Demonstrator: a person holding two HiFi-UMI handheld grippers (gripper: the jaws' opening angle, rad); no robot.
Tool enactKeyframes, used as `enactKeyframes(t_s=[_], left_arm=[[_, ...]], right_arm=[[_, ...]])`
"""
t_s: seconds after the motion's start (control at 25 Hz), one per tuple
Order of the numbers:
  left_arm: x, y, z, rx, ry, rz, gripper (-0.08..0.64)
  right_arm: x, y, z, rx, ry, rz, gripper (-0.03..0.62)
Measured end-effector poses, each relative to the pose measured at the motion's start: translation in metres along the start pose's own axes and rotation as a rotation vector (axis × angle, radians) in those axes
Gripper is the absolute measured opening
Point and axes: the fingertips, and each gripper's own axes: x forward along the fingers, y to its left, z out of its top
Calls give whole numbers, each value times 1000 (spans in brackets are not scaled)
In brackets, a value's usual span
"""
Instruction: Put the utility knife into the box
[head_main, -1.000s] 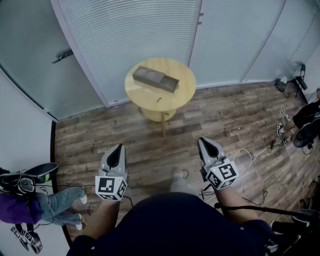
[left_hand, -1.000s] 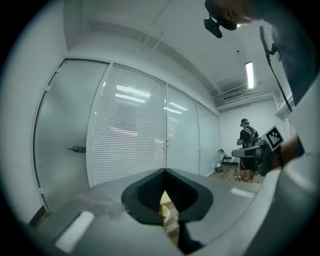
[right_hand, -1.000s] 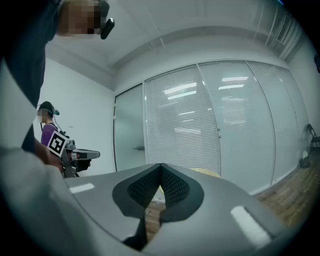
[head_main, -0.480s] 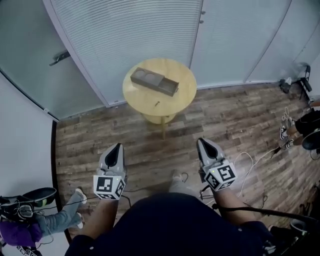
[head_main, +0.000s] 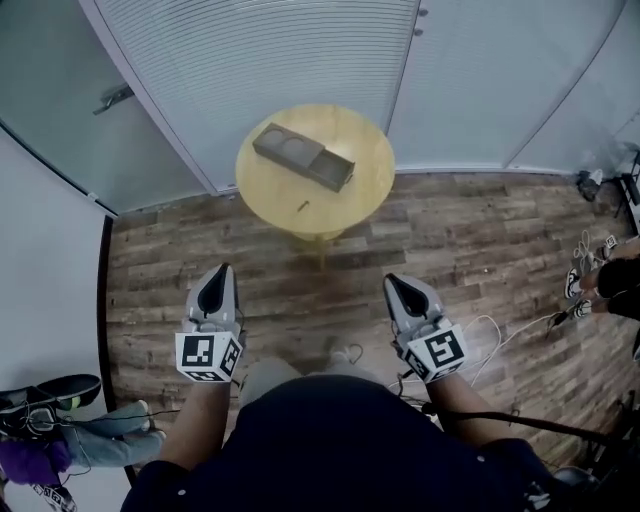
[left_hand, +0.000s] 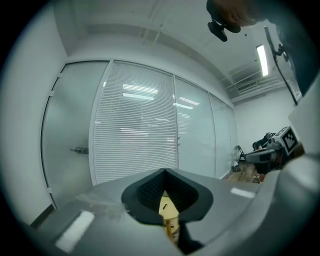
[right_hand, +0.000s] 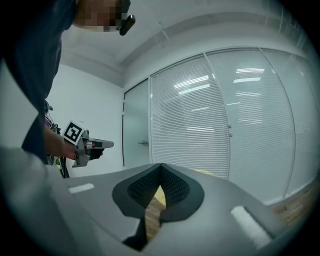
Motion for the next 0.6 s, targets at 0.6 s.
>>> enactKeyframes(t_s=[0.6], left_arm=[[87, 22, 5, 11, 19, -61, 3]], right_arm=[[81, -48, 2, 28, 31, -10, 9]])
